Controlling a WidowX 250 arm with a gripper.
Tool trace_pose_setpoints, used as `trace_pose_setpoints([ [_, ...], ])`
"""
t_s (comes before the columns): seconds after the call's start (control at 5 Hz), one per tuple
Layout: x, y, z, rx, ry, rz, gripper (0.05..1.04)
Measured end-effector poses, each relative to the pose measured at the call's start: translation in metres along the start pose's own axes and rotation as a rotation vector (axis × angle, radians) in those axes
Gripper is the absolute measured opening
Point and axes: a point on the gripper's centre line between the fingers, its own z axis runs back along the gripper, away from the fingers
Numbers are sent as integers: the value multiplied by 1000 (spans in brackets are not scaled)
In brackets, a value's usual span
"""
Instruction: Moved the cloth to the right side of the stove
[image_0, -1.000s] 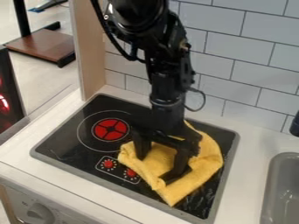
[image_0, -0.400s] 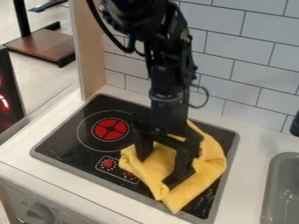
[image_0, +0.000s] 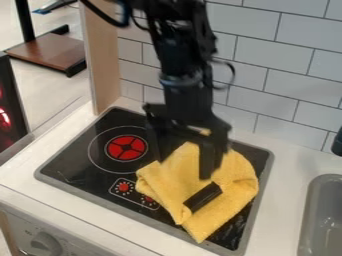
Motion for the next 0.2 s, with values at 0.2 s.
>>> trace_pose_setpoints([
  [0.2,-5,9,20,3,-47,5,1000],
])
